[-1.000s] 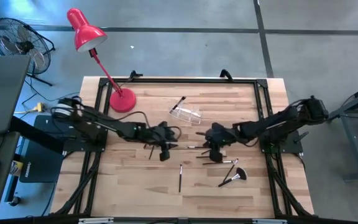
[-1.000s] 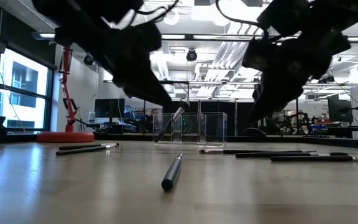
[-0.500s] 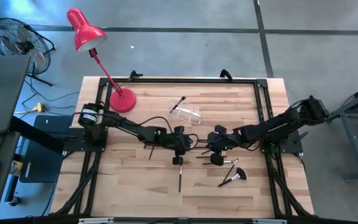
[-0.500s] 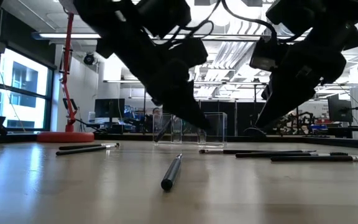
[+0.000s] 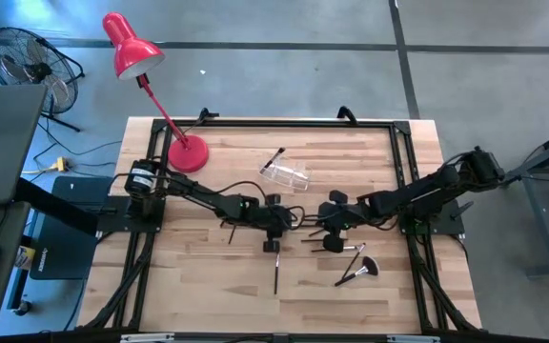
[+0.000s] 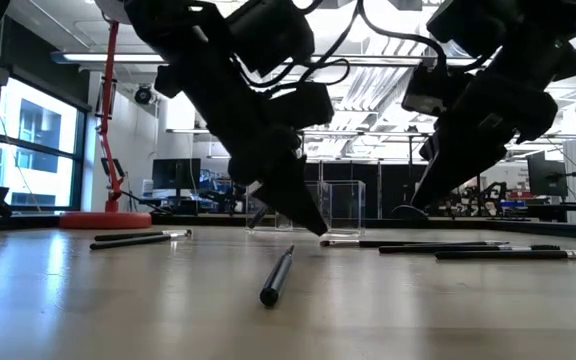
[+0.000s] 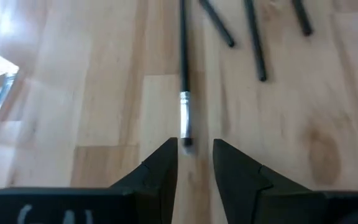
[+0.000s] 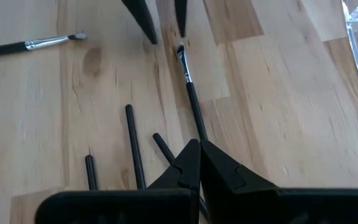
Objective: Put items in baskets/containers
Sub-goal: Put the eyeshadow brush into the transparent organizer
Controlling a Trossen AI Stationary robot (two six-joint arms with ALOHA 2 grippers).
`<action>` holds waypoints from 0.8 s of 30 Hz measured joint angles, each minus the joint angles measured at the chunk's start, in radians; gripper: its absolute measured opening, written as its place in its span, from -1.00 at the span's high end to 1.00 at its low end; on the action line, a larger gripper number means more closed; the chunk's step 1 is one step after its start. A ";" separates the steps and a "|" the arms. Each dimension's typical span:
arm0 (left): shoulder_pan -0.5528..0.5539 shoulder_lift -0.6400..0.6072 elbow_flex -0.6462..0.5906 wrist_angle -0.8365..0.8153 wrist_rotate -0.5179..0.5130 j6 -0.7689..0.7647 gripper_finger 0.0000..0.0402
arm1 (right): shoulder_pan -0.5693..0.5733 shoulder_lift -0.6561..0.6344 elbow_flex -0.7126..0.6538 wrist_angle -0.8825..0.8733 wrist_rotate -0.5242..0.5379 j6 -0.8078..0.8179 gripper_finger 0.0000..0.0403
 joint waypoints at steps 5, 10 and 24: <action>0.016 0.001 0.000 0.001 0.008 0.001 0.51 | 0.000 0.000 0.000 0.000 0.000 0.000 1.00; 0.047 0.030 0.000 0.025 0.114 -0.007 0.51 | 0.000 0.000 0.000 0.000 0.000 0.000 1.00; 0.045 0.031 -0.001 0.026 0.115 0.000 0.51 | 0.000 0.000 0.000 -0.002 -0.004 0.004 1.00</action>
